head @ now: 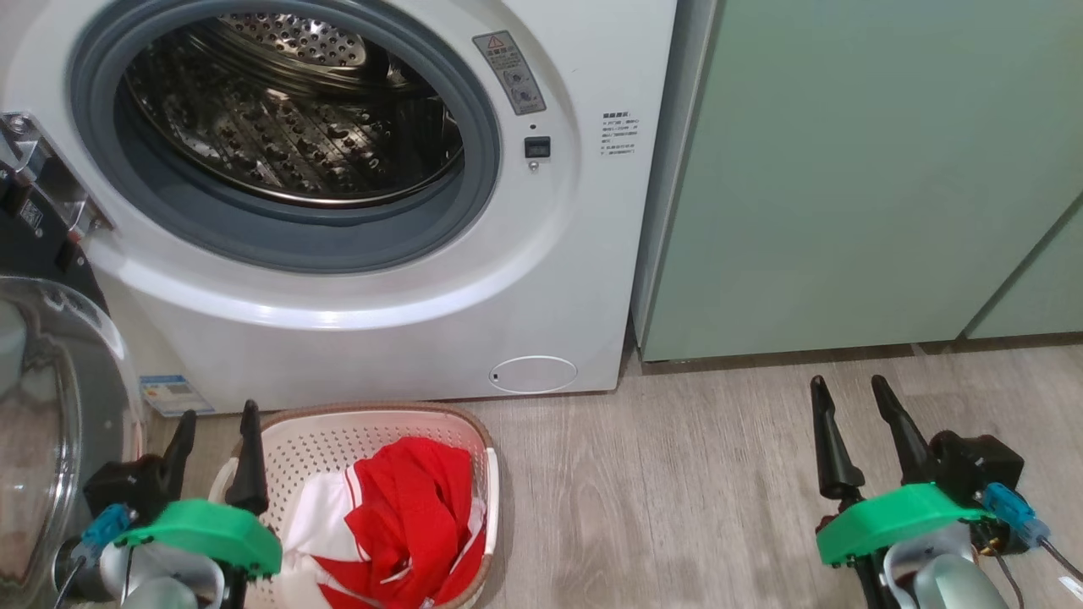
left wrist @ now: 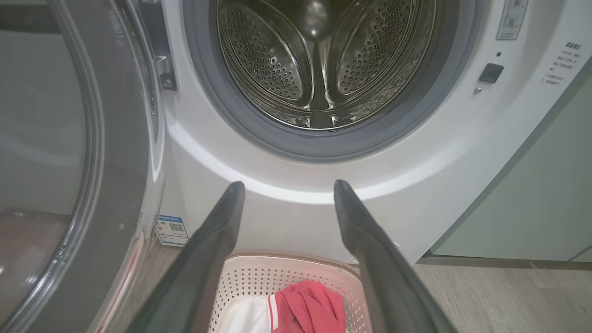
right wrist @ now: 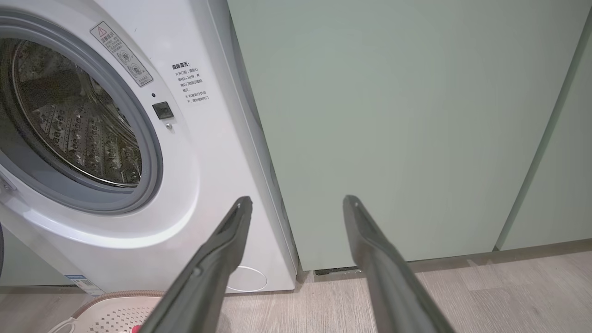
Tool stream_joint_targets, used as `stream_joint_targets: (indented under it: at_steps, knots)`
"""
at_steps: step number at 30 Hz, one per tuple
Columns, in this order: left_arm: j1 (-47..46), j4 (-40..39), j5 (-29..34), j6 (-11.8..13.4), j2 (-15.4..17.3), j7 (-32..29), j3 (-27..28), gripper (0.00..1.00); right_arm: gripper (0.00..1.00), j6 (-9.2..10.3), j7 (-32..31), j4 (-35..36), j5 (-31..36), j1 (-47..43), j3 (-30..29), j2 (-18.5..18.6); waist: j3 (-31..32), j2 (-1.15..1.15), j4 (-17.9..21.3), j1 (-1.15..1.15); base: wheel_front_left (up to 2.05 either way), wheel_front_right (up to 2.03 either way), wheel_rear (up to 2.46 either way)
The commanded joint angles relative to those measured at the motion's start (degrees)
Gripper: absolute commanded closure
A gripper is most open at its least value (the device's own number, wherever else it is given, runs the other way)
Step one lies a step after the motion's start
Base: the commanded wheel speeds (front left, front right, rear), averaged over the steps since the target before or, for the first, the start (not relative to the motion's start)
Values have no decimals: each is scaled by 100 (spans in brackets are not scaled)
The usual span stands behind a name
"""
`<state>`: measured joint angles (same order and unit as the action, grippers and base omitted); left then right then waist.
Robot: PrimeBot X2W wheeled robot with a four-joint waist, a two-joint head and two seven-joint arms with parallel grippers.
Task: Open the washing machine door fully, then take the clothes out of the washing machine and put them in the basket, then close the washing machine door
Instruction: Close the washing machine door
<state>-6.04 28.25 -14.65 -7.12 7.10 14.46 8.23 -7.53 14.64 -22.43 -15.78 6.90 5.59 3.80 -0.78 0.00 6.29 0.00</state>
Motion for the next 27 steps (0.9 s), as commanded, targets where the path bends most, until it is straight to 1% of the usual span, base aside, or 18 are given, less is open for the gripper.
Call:
stream_joint_targets:
  at_steps: [1,11,17,22,27]
  knots:
    - [-275,-134,53,-33,109,53,197,0,0,4,36,144,8,101,141,-15,-1,0,-2,0,0,0,0]
    - [-306,-84,-11,-35,171,53,62,0,0,4,36,132,-1,106,137,-19,-11,0,-25,0,0,0,0]
    - [-311,-64,-36,-35,188,53,87,0,0,4,36,129,4,111,151,-18,-9,0,-27,0,0,0,0]
    - [-315,-53,-20,-36,176,53,125,0,0,4,36,124,3,101,155,-19,-10,0,-30,0,-77,77,0]
    - [-319,-62,-32,-36,166,53,137,0,0,4,36,126,3,77,173,-21,-18,0,-31,0,-145,145,0]
